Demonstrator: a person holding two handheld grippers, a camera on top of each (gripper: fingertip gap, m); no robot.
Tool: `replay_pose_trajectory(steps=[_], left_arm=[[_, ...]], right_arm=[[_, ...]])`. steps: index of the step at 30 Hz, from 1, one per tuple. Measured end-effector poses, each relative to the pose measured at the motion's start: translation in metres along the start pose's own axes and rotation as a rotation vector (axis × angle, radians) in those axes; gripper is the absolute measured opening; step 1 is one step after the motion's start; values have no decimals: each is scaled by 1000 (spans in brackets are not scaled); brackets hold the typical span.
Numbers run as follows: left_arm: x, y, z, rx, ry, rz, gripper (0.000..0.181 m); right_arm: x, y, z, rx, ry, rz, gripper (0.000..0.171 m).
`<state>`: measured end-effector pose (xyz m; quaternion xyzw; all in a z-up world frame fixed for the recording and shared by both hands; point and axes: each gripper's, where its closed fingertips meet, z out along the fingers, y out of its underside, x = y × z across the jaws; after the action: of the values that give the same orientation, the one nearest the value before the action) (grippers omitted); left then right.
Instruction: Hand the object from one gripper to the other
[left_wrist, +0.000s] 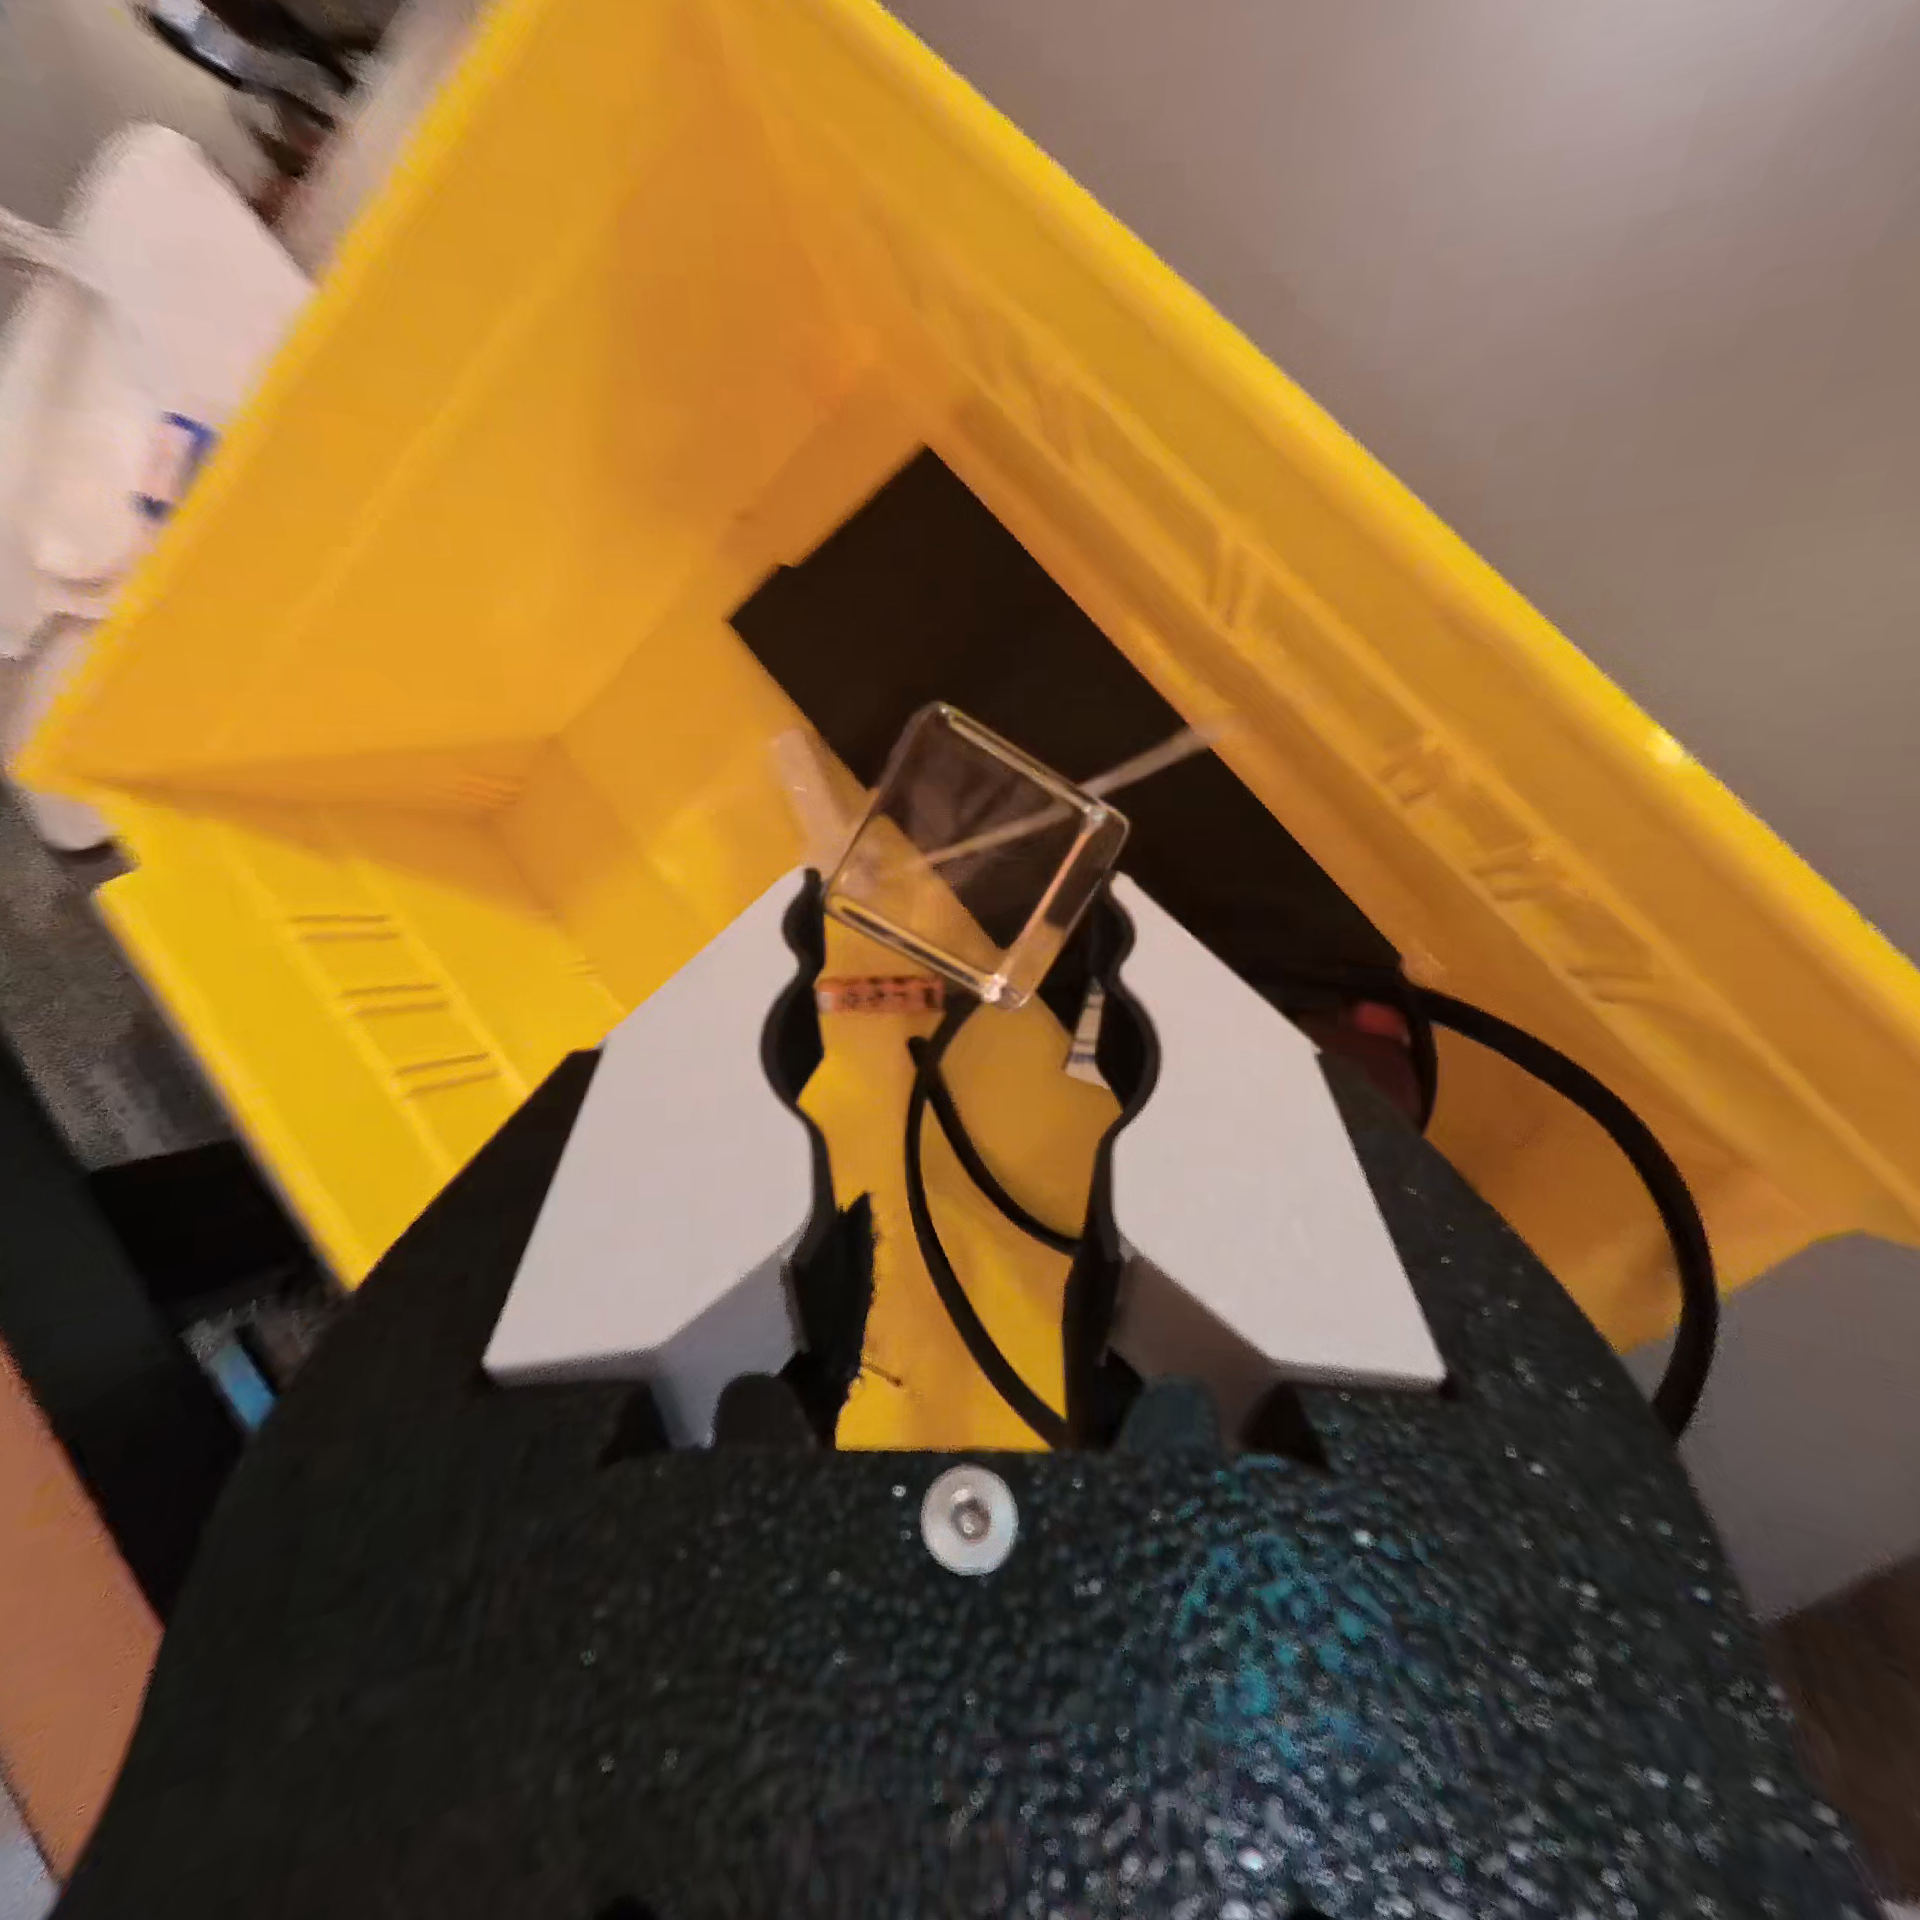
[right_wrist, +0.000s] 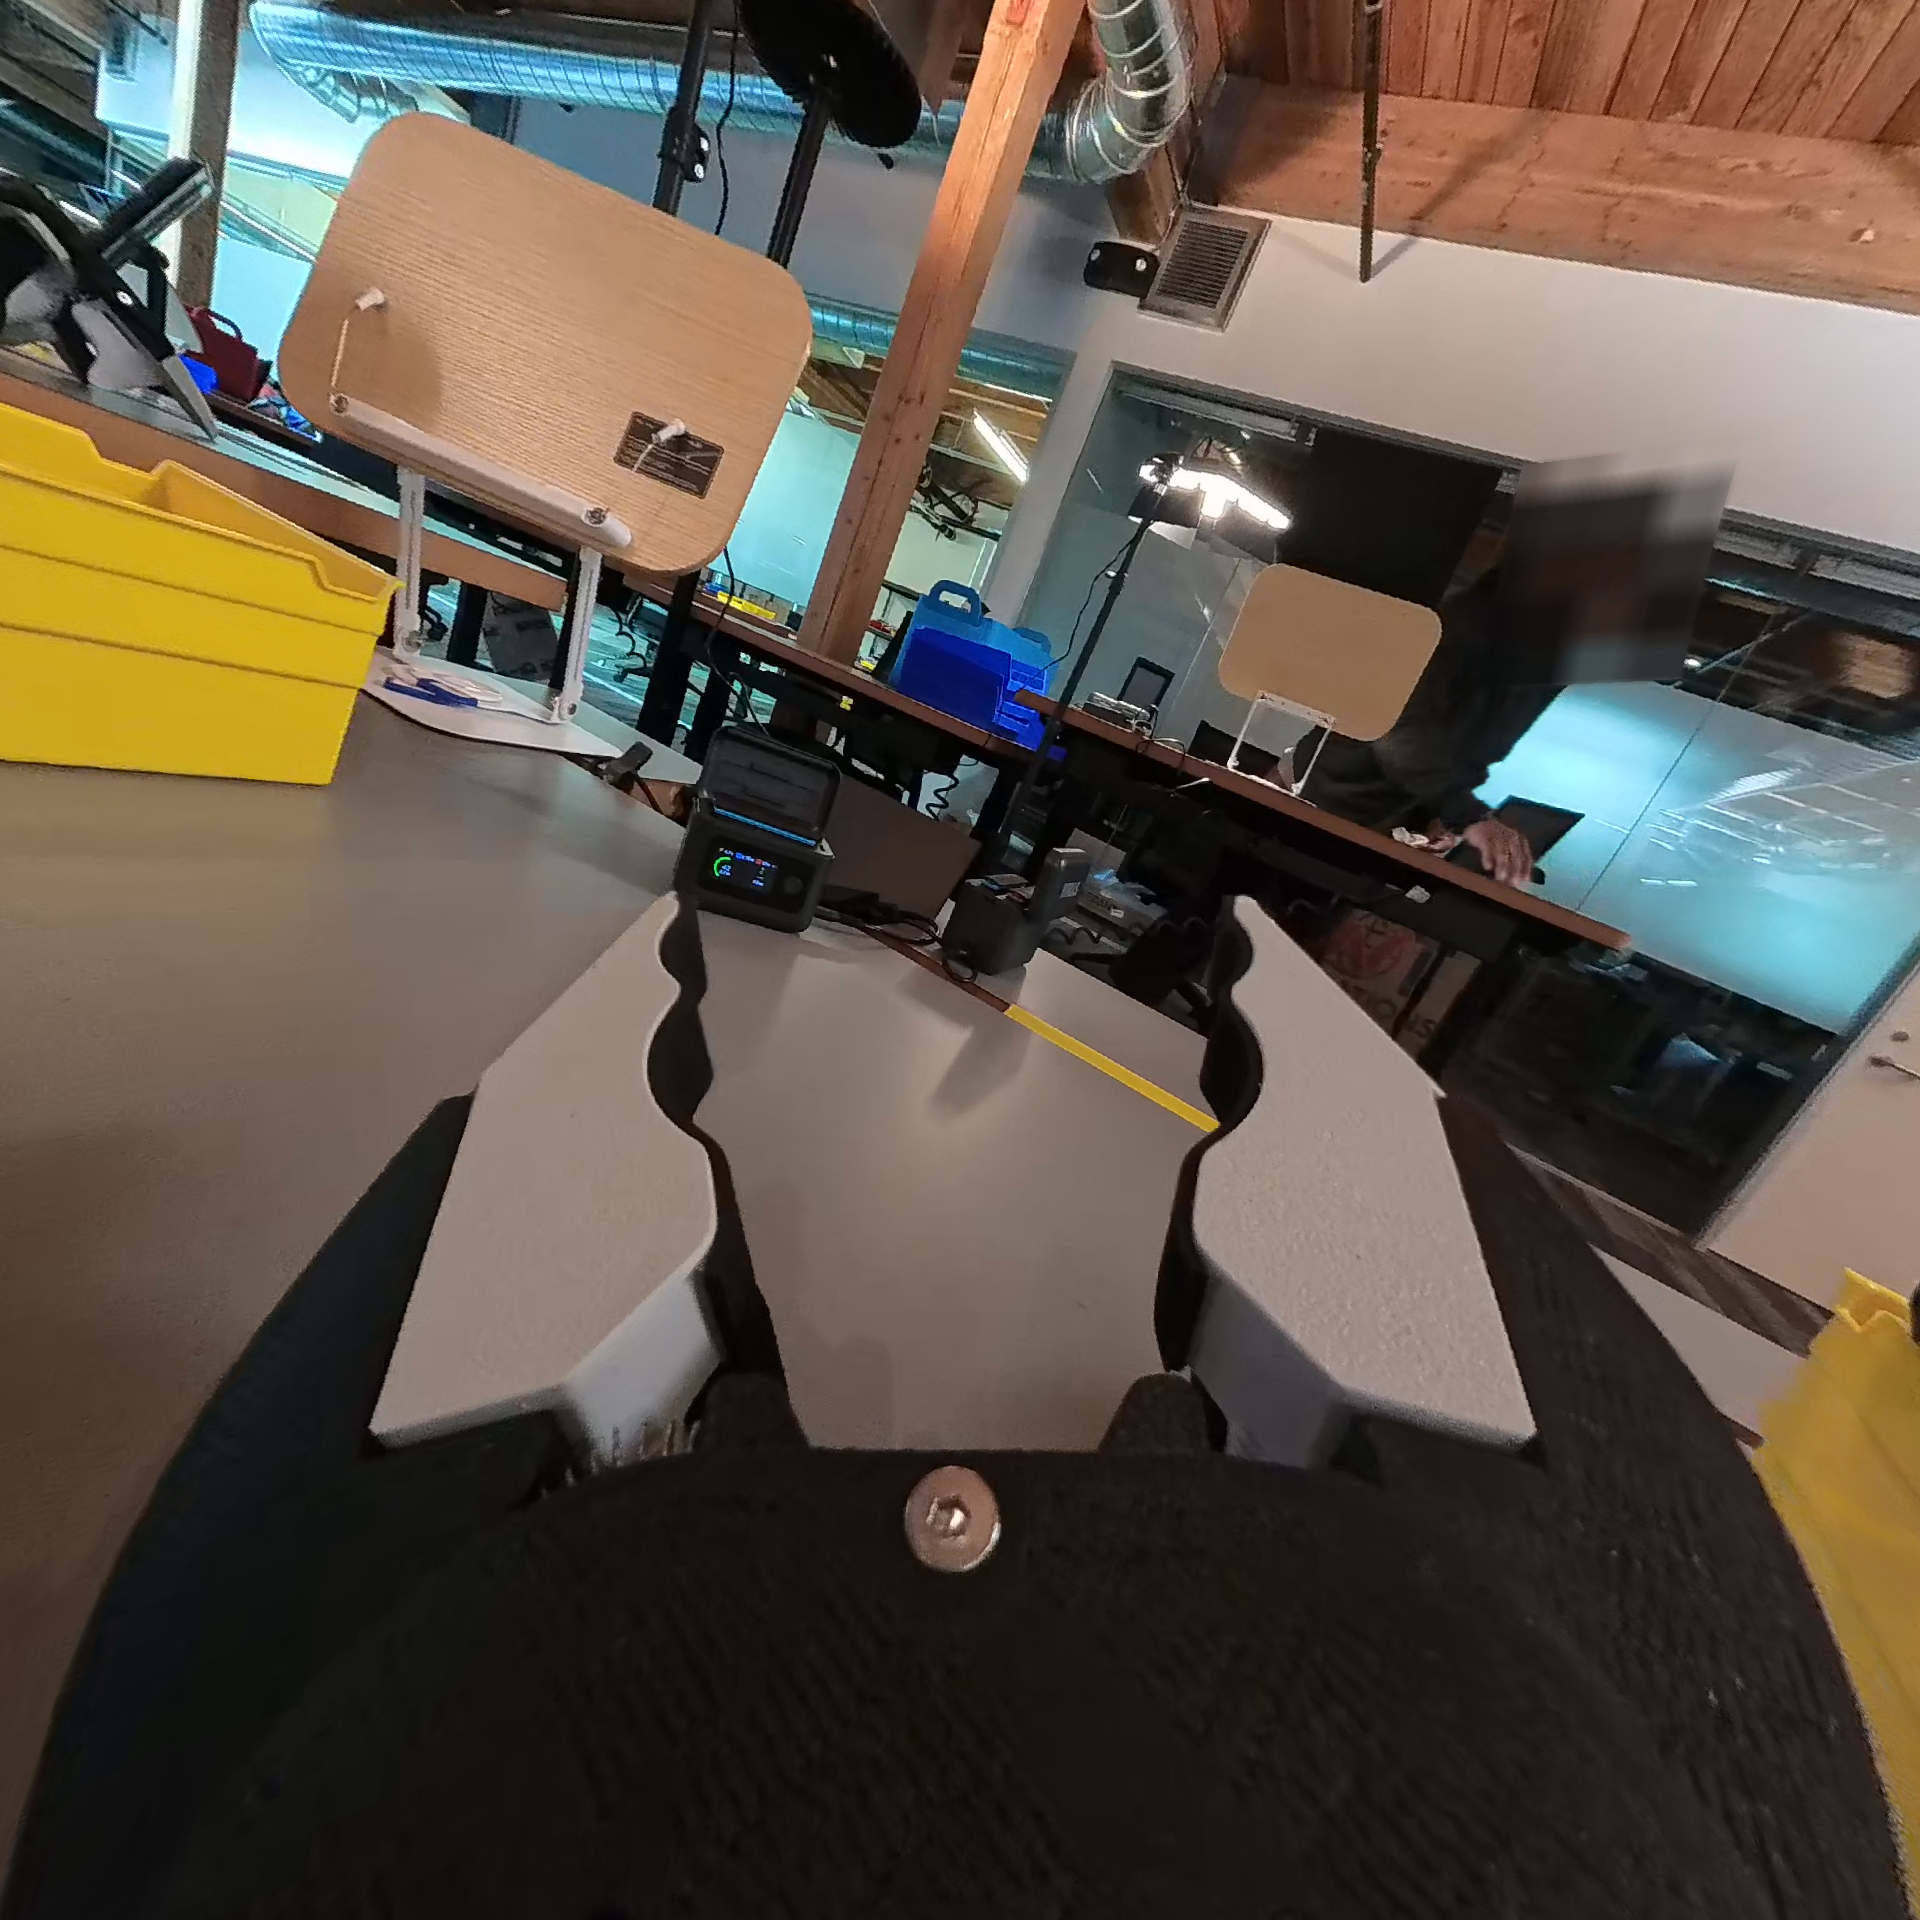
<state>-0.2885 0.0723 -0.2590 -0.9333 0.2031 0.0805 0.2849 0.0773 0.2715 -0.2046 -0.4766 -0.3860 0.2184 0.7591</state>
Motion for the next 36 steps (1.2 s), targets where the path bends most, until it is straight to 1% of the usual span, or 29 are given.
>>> replay_pose_trajectory(steps=[4, 9, 12, 16, 19, 21, 24, 26, 28, 31, 33, 36], left_arm=[[-17, -20, -31, 174, -174, -90, 49], [-21, -44, -74, 360, -309, -179, 50], [-12, -67, -97, 482, -319, -225, 50], [9, -107, -123, 626, -303, -238, 50], [34, -142, -134, 702, -269, -212, 49], [55, -168, -134, 746, -225, -198, 49], [91, -207, -124, 822, -152, -168, 49], [117, -233, -107, 879, -90, -154, 50], [138, -256, -81, 925, -30, -155, 50], [161, -284, -31, 974, 72, -184, 50], [171, -302, -4, 1023, 172, -211, 50], [182, -324, 22, 1110, 400, -265, 49]], right_arm=[[-2, -1, -1, 4, -13, 0, 96], [-2, -2, -2, 12, -17, 17, 96], [-1, -3, -3, 16, -16, 31, 96], [-2, -4, -4, 19, -22, 37, 96], [-4, -5, -4, 20, -31, 35, 96], [-4, -6, -5, 22, -30, 33, 96], [-1, -8, -7, 31, -19, 32, 96], [3, -9, -9, 34, -8, 20, 96], [7, -9, -10, 34, 8, -8, 96], [12, -8, -11, 33, 29, -37, 94], [14, -6, -11, 26, 42, -41, 94], [13, -6, -10, 21, 42, -56, 93]])
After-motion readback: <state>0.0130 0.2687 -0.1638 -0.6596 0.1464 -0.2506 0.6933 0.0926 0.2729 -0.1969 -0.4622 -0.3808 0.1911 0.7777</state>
